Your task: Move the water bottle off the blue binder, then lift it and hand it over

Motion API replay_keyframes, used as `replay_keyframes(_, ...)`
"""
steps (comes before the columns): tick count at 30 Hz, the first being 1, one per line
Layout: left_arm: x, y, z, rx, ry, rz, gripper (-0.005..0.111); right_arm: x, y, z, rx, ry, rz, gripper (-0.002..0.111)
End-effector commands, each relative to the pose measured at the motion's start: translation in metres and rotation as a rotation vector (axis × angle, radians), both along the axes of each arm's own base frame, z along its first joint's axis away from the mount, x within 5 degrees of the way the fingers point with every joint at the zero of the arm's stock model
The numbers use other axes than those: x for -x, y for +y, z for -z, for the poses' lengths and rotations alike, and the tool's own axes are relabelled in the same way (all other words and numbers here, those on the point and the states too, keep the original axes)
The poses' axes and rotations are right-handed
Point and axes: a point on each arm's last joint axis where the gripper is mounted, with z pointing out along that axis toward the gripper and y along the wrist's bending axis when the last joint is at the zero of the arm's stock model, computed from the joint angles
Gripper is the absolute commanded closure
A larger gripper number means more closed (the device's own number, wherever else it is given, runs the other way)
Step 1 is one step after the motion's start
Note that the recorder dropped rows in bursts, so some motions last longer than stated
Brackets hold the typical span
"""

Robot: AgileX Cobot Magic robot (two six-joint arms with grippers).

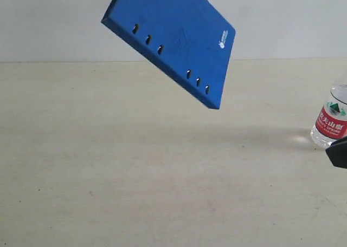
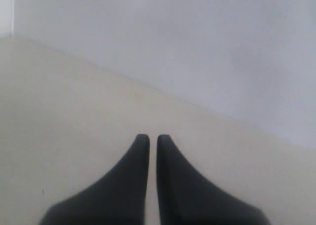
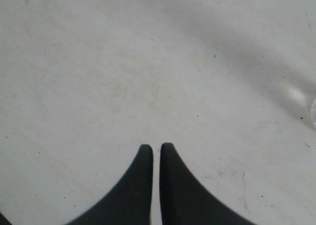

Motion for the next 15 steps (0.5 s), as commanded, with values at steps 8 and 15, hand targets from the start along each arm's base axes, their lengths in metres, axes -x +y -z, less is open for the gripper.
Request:
replay_keyframes(8,0.0111,0.0082,-0.0073,-0.039,-0.124,-0.111,0.101,0.0019,0.0014,0.0025,-0.018,0.009,-0.006,0.109)
replay_keyframes(15,0.0111,0.0082,-0.0073,-0.041,-0.124,-0.111,0.101,0.0018,0.0018,0.0022,-0.02,0.005,-0.011,0.109)
